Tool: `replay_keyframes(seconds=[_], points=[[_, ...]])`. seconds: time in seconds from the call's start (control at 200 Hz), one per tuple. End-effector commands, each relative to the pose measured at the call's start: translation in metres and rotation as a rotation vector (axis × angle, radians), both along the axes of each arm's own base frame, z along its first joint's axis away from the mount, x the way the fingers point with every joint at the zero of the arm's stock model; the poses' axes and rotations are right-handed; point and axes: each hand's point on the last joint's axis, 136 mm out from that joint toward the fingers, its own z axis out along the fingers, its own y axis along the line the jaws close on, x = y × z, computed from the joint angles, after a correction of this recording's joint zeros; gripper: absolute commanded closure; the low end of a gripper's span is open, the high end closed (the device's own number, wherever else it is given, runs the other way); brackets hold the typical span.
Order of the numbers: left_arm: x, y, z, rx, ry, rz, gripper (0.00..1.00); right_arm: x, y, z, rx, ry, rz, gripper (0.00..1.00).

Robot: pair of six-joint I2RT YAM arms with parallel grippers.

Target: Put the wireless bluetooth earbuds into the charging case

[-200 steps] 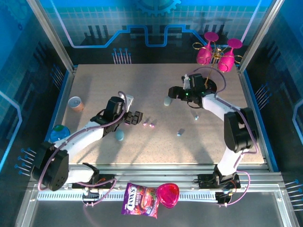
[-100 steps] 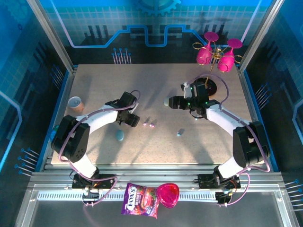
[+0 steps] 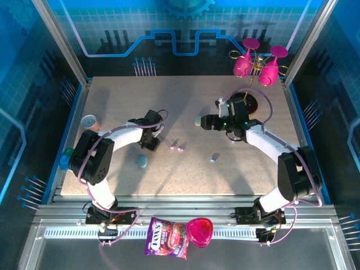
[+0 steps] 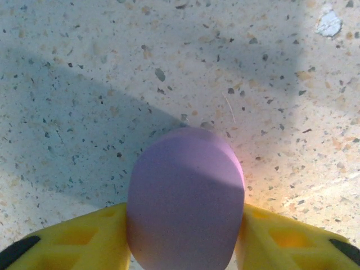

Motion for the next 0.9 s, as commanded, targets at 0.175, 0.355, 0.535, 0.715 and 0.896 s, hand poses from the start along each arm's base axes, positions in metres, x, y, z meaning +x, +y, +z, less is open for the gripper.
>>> replay_keyframes(seconds=[0.175,0.355,0.535,0.715,0.896], points=[[0.004,-0.015,0.025,-0.118,-0.071,-0.017,0.68,-0.013,-0.002,0.022,0.073,-0.012,0.014,0.21],[0.003,-0.051,0.073,-0.356,-0.261,-0.156,0.68,-0.031,0.004,0.047,0.191,0.032,0.034,0.20],[-0.002,-0.079,0.124,-0.546,-0.464,-0.311,0.69,-0.056,0.026,0.058,0.369,0.225,0.083,0.19],[-0.027,-0.110,0.156,-0.611,-0.601,-0.551,0.70,-0.087,0.061,0.069,0.380,0.317,0.197,0.21],[-0.049,-0.131,0.174,-0.627,-0.705,-0.716,0.70,-0.109,0.096,0.075,0.404,0.380,0.301,0.25]])
